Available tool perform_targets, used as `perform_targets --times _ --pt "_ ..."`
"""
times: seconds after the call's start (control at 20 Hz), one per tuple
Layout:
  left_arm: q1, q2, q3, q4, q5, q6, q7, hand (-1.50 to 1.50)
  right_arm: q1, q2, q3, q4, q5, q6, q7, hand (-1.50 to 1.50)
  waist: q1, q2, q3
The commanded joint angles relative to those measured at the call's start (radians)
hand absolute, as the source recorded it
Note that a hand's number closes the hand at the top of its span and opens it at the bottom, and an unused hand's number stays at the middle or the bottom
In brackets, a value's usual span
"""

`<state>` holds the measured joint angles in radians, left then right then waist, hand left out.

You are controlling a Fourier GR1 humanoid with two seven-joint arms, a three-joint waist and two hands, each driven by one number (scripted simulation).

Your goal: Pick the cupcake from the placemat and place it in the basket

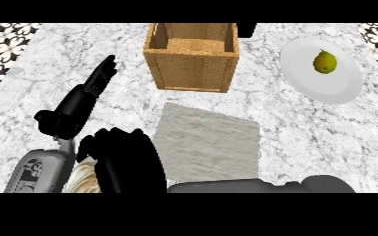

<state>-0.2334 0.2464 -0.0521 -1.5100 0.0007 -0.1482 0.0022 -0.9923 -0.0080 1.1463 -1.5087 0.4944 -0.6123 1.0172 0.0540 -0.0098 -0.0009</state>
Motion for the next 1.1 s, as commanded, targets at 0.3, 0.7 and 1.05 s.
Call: perform_targets --times 0.3,0.7,1.05 --pt "0.026 0.009 0.016 0.008 0.002 -0.009 -0.014 0.0 -0.184 0.007 -0.138 -0.086 0.091 -0.07 0.331 1.5 -0.029 -0.008 -0.002" --pt "0.028 0.003 0.023 0.01 -0.014 0.004 -0.033 0.0 -0.392 0.007 -0.291 0.087 0.086 0.055 0.39 1.5 -0.028 0.002 -0.003" --pt "0.038 -0.005 0.002 -0.037 -0.025 0.007 0.004 0.0 -0.483 0.007 -0.42 0.322 0.073 0.02 0.305 1.5 -0.018 0.007 -0.001"
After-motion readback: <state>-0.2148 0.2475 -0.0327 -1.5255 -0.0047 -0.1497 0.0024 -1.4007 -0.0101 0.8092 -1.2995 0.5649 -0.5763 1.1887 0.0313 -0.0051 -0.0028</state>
